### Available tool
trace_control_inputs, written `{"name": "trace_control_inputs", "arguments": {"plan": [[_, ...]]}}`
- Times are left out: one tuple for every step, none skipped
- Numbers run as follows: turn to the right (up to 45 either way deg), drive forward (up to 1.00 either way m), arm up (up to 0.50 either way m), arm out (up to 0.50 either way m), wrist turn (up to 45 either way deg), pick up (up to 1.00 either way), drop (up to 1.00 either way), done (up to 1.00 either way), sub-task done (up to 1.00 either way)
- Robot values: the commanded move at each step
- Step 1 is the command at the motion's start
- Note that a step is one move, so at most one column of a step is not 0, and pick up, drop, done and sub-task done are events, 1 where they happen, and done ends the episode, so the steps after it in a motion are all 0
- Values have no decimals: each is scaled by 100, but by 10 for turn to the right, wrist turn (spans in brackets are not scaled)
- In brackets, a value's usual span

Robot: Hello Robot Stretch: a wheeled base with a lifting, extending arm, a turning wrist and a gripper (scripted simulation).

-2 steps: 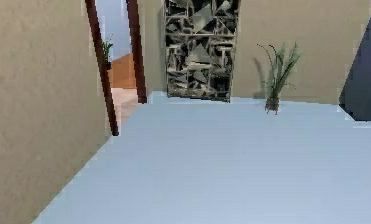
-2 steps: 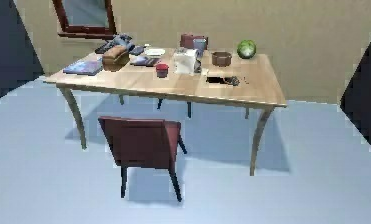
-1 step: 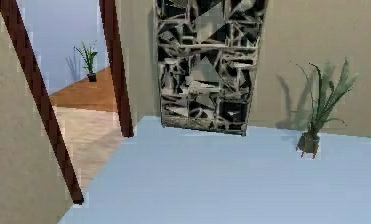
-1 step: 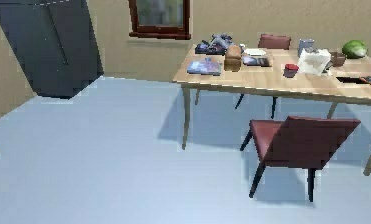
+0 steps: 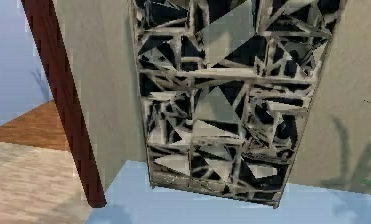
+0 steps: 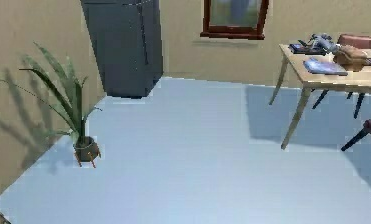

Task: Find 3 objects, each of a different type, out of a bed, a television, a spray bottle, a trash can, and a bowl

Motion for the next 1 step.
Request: {"name": "trace_control_inputs", "arguments": {"plan": [[0,25,0,0,0,0,0,0,0]]}}
